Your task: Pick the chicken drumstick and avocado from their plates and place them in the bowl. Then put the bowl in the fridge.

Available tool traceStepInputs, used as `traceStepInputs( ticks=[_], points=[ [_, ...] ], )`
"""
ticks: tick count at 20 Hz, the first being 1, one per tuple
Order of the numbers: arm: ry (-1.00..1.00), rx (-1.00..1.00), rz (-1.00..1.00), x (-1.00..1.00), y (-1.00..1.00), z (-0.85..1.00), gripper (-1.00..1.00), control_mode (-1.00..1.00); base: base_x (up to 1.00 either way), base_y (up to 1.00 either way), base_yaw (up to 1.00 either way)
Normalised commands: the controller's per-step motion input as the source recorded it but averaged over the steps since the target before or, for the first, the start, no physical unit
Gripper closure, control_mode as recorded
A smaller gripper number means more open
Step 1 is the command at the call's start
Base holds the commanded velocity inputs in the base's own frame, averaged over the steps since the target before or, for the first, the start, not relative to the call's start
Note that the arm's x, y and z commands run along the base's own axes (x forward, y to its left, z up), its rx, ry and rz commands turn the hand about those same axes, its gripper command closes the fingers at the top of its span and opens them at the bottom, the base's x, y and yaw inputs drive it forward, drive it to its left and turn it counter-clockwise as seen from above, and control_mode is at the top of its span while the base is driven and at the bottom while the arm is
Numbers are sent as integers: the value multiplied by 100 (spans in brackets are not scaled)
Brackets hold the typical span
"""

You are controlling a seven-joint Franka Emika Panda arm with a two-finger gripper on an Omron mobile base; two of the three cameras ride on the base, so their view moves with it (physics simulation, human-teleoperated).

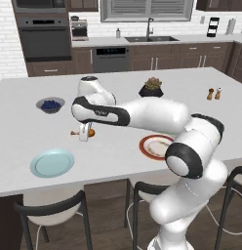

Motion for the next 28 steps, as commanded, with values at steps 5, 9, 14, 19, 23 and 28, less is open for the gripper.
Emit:
traceStepInputs(
  ticks=[5, 9, 14, 19, 23, 28],
  points=[
    [0, 8, -29, -58, -97, 76, 100, -100, 0, 0, 0],
    [2, 2, -28, -32, -90, 74, 100, -100, 0, 0, 0],
    [4, 1, -24, -15, -77, 58, 100, -100, 0, 0, 0],
    [2, 0, -24, -2, -89, 39, 100, -100, 0, 0, 0],
    [1, 0, -25, 0, -95, 17, 100, -100, 0, 0, 0],
    [1, 0, -24, 0, -93, 15, 100, -100, 0, 0, 0]
  ],
)
